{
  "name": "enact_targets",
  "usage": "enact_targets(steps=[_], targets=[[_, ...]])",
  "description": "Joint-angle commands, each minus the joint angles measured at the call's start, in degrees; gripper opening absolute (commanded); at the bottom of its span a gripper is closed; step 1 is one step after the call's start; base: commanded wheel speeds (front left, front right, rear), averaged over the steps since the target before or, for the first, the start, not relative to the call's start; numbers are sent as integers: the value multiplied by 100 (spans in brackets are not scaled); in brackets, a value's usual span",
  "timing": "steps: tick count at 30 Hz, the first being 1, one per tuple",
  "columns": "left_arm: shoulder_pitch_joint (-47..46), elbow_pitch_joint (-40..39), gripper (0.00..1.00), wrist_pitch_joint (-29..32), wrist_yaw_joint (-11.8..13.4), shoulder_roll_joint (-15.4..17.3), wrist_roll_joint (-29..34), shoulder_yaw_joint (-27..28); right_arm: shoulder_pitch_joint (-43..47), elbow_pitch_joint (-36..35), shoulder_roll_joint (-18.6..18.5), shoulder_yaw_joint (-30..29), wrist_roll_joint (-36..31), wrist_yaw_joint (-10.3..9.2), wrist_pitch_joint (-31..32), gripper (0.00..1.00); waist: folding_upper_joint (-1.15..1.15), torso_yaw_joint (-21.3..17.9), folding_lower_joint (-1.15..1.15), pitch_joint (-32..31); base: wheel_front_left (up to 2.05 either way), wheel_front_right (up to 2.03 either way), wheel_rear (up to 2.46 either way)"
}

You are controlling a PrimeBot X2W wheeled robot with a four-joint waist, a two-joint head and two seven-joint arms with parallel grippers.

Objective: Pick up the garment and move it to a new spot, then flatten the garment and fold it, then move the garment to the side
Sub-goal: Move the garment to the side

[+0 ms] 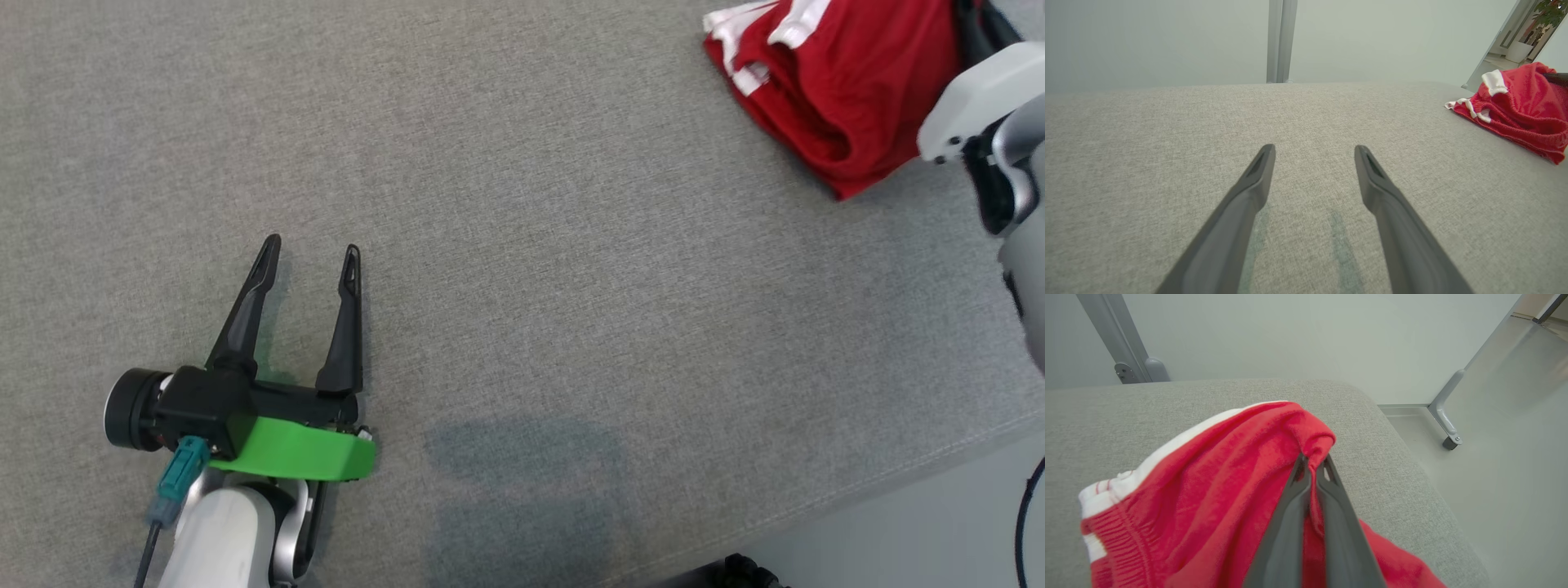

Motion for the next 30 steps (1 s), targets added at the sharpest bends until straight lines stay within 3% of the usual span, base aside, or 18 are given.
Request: enact_targets(steps=[1, 6, 11, 13, 14, 23, 30], targets=[[-69, -29, 100, 13, 35, 42, 6, -4, -104, 106, -135, -87, -78, -4, -71, 0, 0, 151, 0, 163, 0, 0, 0], [-86, -115, 100, 89, 36, 103, 58, -53, -298, 593, -519, -494, -208, -4, -258, 0, 0, 279, 0, 324, 0, 0, 0], [-42, -189, 100, 145, 66, 161, 85, -84, -337, 992, -679, -923, -369, -4, -462, 0, 0, 331, 0, 392, 0, 0, 0], [1, -200, 100, 163, 85, 166, 83, -88, -290, 1077, -638, -1070, -445, -4, -500, 76, 0, 316, 0, 371, 0, 0, 0], [24, -200, 100, 172, 93, 171, 80, -89, -264, 1095, -619, -1144, -479, -4, -514, 100, 0, 300, 0, 354, 0, 0, 0], [136, -104, 100, 157, 89, 112, -29, -184, 221, 375, -289, -1703, -1033, -4, -523, 100, 0, 118, 0, -30, 0, 0, 0], [239, 200, 100, -27, 131, 31, -256, -55, 649, -570, 177, -1485, -1299, -4, -524, 100, 0, 169, 0, -710, 0, 0, 0]])
